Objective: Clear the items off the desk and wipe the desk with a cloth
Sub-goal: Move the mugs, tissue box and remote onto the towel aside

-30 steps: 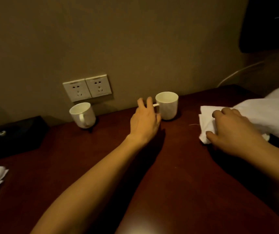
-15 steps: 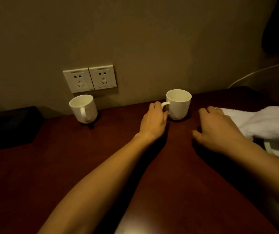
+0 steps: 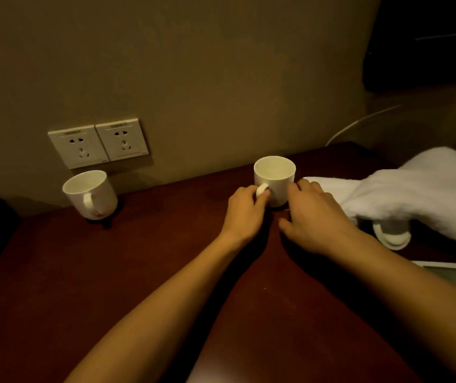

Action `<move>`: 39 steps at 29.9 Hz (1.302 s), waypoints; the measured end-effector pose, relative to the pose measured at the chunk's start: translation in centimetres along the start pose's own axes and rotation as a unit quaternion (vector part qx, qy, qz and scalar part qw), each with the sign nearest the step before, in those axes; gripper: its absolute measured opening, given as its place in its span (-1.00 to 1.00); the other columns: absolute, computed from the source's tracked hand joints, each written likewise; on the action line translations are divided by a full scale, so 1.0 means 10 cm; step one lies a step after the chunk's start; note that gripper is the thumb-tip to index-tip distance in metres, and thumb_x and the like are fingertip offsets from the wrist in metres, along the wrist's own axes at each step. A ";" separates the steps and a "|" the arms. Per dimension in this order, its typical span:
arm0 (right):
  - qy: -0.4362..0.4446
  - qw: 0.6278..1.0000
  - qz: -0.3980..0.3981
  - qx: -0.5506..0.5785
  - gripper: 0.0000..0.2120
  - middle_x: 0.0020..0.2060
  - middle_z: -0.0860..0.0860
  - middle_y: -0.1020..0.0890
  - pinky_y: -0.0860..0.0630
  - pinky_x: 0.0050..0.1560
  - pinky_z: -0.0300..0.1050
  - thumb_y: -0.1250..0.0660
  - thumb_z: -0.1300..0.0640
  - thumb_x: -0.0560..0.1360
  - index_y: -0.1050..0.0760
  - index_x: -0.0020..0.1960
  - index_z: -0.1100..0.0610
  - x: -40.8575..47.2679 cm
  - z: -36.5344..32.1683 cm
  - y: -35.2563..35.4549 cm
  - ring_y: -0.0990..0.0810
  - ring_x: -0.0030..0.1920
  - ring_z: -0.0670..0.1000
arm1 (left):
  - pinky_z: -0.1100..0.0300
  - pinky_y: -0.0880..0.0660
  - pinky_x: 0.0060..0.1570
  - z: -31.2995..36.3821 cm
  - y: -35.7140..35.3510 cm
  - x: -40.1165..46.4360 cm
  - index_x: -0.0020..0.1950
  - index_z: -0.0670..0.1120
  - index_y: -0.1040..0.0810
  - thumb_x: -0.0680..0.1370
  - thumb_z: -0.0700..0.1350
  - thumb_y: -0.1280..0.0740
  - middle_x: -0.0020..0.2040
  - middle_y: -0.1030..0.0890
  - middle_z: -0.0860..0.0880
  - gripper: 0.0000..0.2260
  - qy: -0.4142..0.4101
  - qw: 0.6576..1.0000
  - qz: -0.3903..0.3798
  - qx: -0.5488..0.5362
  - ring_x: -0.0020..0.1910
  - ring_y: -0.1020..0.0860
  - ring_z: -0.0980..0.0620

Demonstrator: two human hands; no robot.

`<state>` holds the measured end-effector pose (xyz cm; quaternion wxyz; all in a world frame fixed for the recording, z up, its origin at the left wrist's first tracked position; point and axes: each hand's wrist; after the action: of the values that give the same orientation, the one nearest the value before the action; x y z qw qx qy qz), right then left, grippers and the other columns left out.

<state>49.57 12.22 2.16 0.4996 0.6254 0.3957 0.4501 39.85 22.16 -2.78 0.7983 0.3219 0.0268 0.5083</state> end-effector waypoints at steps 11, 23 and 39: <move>-0.017 1.000 -0.008 -0.011 -0.60 0.16 0.12 -0.46 -0.44 0.09 0.01 -0.28 -0.04 0.49 -0.35 0.25 0.11 -0.20 0.19 0.11 -0.42 0.14 0.11 | 0.07 -0.44 -0.04 0.39 -0.25 0.05 0.15 -0.18 -0.45 0.58 0.05 -0.24 0.10 -0.55 -0.15 -0.68 0.023 0.996 -0.078 0.038 0.06 -0.52 -0.11; 0.028 0.999 0.020 -0.030 -0.53 0.23 0.17 -0.44 -0.40 0.17 0.11 -0.30 -0.10 0.48 -0.34 0.25 0.17 -0.04 -1.14 0.19 -0.39 0.27 0.21 | -0.07 -0.43 0.20 -0.26 1.47 -0.41 0.38 -0.11 -0.28 0.56 0.13 -0.25 0.29 -0.43 -0.16 -0.51 0.096 0.991 0.035 0.089 0.24 -0.46 -0.13; 0.091 0.965 -0.009 0.244 -0.57 0.13 0.13 -0.54 -0.49 0.04 0.02 -0.36 -0.07 0.48 -0.40 0.20 0.17 0.57 -3.07 -0.40 -0.52 0.14 0.15 | 0.01 -0.37 0.22 -1.37 2.92 -0.70 0.48 -0.01 -0.21 0.59 -0.12 -0.23 0.35 -0.34 -0.19 -0.54 0.180 0.958 0.109 0.193 0.30 -0.41 -0.20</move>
<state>21.59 26.56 2.12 0.2974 0.6814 0.5428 0.3906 8.20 31.09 0.16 0.6426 0.3739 0.2323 0.6271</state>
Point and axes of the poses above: each hand's wrist, its own x-axis towards the middle knuckle, its own y-axis out of the back of the hand, z = x × y
